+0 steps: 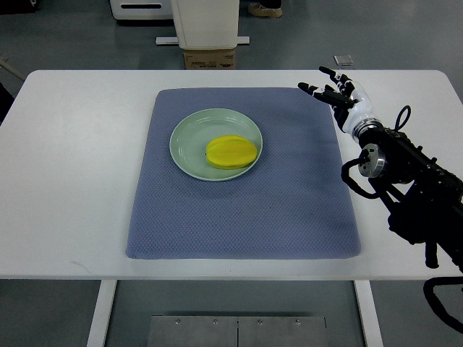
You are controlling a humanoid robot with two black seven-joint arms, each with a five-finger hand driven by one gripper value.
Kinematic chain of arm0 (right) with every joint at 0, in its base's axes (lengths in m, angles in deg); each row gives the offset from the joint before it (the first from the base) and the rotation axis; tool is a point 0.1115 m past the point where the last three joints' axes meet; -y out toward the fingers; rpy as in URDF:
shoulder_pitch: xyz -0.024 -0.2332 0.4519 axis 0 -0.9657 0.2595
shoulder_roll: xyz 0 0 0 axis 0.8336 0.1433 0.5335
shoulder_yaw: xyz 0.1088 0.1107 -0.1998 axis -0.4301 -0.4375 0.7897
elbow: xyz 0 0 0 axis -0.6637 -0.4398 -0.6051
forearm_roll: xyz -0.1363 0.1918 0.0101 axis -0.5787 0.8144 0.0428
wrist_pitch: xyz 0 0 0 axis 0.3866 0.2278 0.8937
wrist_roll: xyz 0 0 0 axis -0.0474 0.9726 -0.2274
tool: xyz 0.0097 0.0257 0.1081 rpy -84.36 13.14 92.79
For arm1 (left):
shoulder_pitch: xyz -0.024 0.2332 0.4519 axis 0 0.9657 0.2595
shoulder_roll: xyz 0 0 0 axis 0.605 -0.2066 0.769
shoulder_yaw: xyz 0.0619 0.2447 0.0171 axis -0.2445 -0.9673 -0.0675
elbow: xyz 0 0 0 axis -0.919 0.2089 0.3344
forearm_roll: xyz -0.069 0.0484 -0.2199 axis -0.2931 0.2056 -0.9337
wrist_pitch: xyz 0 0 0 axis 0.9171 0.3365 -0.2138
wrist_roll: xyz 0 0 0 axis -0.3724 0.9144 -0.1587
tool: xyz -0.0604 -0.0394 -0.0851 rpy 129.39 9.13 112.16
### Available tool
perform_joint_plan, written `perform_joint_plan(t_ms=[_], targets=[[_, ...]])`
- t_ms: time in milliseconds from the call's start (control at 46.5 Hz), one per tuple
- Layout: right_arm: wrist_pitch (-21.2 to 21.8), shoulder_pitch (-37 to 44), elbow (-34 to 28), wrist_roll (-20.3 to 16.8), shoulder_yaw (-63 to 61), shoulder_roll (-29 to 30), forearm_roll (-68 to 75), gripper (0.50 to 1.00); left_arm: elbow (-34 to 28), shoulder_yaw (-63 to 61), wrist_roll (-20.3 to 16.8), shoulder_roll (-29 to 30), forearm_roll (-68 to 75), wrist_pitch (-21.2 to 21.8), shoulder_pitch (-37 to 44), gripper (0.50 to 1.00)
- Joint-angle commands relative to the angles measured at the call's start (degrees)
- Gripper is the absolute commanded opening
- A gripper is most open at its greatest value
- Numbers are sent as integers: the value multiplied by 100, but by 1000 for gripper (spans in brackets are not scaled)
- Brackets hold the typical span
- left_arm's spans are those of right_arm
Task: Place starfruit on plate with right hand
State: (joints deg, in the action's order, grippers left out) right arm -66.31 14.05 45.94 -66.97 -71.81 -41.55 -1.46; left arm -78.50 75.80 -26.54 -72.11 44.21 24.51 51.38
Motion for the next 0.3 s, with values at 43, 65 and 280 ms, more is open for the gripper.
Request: perform_joint_plan(t_ms=[43,65,280], targets=[[1,-108,-15,1,-199,58,11,1000,0,0,0,0,0,0,-1,1000],[1,-117,-24,1,-217,67,11,1000,0,0,0,0,0,0,-1,1000],[1,-117,-51,1,-217,67,11,1000,0,0,0,0,0,0,-1,1000]])
